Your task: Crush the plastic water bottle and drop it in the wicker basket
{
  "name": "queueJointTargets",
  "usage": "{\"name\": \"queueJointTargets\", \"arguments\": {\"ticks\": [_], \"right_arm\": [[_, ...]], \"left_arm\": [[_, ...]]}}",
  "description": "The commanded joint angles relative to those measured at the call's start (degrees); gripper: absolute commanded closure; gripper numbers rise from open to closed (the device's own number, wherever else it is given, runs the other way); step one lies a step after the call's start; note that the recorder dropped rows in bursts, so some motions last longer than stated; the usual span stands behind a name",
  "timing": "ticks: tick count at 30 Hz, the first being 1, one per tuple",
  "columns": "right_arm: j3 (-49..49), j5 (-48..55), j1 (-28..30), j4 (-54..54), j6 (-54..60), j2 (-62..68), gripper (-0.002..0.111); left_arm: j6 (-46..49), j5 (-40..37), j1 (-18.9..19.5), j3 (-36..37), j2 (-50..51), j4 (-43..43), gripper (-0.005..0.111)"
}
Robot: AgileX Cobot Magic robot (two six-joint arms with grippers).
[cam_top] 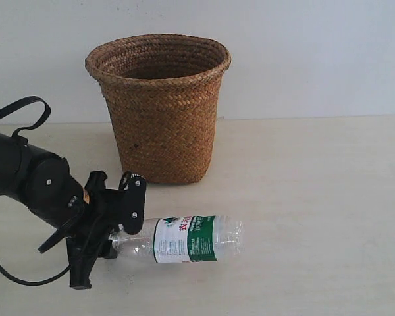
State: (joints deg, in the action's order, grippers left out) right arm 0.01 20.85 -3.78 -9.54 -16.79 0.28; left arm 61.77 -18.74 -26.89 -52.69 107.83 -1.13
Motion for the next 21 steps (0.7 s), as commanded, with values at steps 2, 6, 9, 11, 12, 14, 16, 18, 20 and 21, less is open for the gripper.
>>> {"name": "queueJointTargets", "arguments": {"ticks": [2, 6, 9, 11, 12, 14, 16, 18, 20, 21], "right_arm": [[0.0, 0.0, 0.4, -0.2, 0.2, -0.3, 0.108], [0.0, 0.0, 0.4, -0.2, 0.2, -0.3, 0.108], [0.0, 0.0, 0.4, -0.2, 0.2, -0.3, 0.108], [0.0, 0.0, 0.4, -0.2, 0.2, -0.3, 0.108], [0.0, 0.0, 0.4, -0.2, 0.2, -0.3, 0.108], [0.0, 0.0, 0.4, -0.2, 0.2, -0.3, 0.108], [0.0, 0.0, 0.4, -0.2, 0.2, -0.3, 0.108], [0.0, 0.0, 0.4, -0.2, 0.2, -0.3, 0.108], [0.0, 0.0, 0.4, -0.2, 0.2, -0.3, 0.108], [0.0, 0.0, 0.4, -0.2, 0.2, -0.3, 0.108]], "left_arm": [[-5.4, -11.8, -0.5, 0.0, 0.4, 3.5, 0.103], [-6.1, -14.2, -0.5, 1.1, -1.4, 3.4, 0.103], [-6.5, -14.6, -0.5, 2.4, -6.1, 3.1, 0.103], [-6.5, -14.7, -0.5, 3.0, -9.2, 3.1, 0.103], [-6.5, -14.9, -0.5, 3.4, -10.7, 3.2, 0.103], [-6.7, -14.6, -0.5, 4.0, -13.2, 4.0, 0.103], [-6.6, -14.1, -0.5, 4.7, -14.5, 5.2, 0.103], [-6.6, -14.1, -0.5, 5.1, -14.7, 5.2, 0.103], [-6.6, -14.5, -0.5, 5.3, -14.7, 5.2, 0.103], [-6.6, -14.5, -0.5, 5.6, -14.6, 5.2, 0.103]]}}
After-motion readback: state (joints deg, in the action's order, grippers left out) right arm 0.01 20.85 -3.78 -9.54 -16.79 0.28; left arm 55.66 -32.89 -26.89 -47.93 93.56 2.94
